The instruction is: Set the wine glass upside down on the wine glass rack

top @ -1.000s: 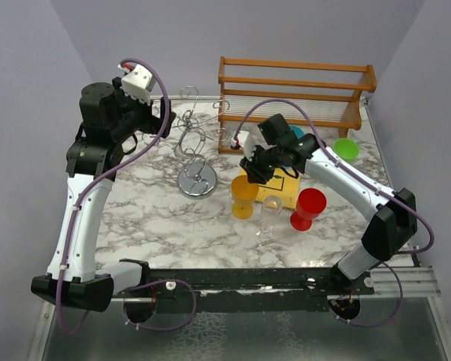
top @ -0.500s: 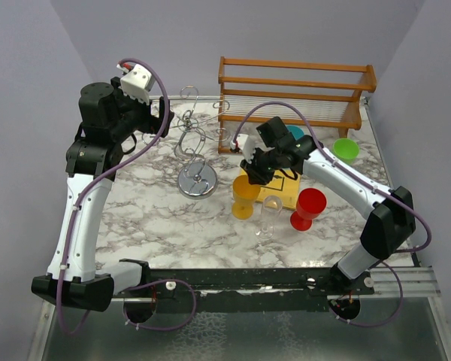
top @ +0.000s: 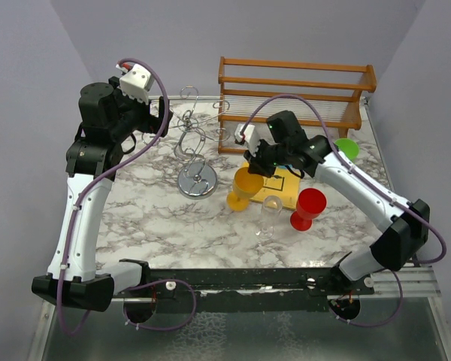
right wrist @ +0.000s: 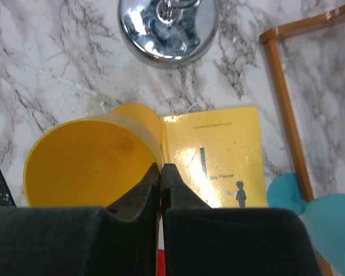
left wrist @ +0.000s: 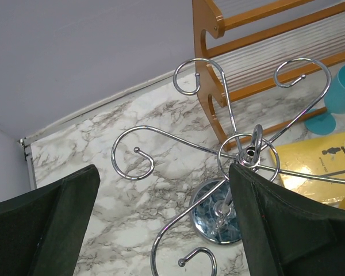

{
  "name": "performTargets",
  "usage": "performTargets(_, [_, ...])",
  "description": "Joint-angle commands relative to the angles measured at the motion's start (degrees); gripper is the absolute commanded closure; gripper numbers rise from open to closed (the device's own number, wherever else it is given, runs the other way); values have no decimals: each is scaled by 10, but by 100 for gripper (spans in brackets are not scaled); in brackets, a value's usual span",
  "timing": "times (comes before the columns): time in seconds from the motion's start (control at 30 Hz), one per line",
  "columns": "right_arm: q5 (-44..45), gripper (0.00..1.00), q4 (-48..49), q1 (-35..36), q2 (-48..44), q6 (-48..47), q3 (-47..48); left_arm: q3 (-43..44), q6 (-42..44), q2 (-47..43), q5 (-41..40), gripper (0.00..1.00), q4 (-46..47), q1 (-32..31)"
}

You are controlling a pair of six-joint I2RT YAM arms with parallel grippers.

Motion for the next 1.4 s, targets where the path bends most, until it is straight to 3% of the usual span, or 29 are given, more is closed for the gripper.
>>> performTargets(0.0, [-7, 99, 65, -20, -58, 11, 25, -7, -10, -4, -11, 1, 27, 6])
performTargets(0.43, [117, 99, 173, -118, -138, 50, 86, 32, -85, 15, 69, 1, 52, 7])
performTargets(0.57, [104, 99, 215, -118, -153, 79, 128, 57, -120, 31, 115, 4, 70, 1])
performTargets(0.77, [85, 99, 197, -118, -126, 110, 231, 76, -185, 54, 169, 11, 109, -23])
performTargets(1.1, [-18, 99, 196, -118, -106, 195, 278, 81, -275, 103, 199, 12, 191, -107])
performTargets(1.37, [-46, 99, 197, -118, -111, 205, 268, 70, -319, 131, 223, 32, 230, -124])
